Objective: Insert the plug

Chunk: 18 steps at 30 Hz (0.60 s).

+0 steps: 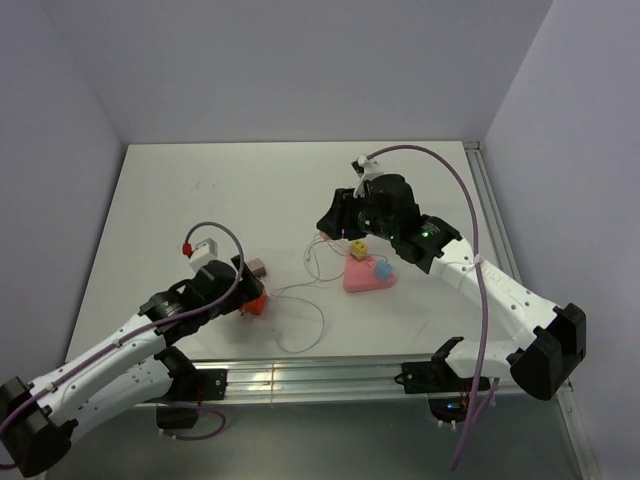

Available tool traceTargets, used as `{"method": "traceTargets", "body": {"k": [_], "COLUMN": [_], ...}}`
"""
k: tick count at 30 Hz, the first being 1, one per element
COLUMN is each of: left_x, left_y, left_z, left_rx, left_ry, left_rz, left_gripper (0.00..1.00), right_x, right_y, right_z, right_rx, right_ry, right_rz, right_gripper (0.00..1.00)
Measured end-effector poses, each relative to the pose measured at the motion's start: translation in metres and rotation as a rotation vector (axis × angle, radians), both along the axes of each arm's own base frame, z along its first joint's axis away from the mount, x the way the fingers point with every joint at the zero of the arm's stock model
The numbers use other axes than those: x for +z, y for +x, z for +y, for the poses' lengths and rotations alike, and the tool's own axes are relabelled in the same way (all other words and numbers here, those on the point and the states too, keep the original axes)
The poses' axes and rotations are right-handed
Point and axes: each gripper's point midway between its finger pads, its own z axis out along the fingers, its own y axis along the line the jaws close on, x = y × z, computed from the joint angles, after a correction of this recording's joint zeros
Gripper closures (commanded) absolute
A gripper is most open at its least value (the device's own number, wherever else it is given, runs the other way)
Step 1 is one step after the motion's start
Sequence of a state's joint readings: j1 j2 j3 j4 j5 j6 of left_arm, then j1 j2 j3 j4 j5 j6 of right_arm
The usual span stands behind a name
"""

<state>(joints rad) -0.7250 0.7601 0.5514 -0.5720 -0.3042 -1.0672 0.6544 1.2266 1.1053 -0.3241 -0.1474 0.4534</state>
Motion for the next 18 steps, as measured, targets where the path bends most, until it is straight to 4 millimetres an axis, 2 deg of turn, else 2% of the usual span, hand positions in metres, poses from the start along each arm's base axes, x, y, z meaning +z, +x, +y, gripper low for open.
{"method": "traceTargets", "body": {"k": [2,8,11,15,18], "left_x": [-0.015,-0.025,-0.038,-0.058,-0.065], "left_y": [-0.004,0.0,-0.002,-0.008,-0.01], "left_z": [0.0,-0.012,-0.021,-0.017,-0.012], "left_rx": [0.012,0.036,0.026,0.041,0.056], "left_ry": [0.052,0.136,0.195,0.301,0.366], "left_rz": [0.012,-0.047,-0.054,-0.045,-0.053], "left_gripper": [0.01,0.01,0.02,0.03,0.02], "right_x": [0.005,0.011,0.009,0.004,0.0], "right_y": [-0.004,-0.015,-0.019,-0.023,-0.025], "right_z": [0.0,-0.005,-0.006,-0.008,-0.008], "right_rx": [0.012,0.031,0.039,0.052,0.059], "right_ry": [0.015,0.037,0.04,0.038,0.037], "right_rz": [-0.012,-0.031,-0.031,-0.023,-0.016], "right_gripper": [1.0,1.0,1.0,1.0,1.0]}}
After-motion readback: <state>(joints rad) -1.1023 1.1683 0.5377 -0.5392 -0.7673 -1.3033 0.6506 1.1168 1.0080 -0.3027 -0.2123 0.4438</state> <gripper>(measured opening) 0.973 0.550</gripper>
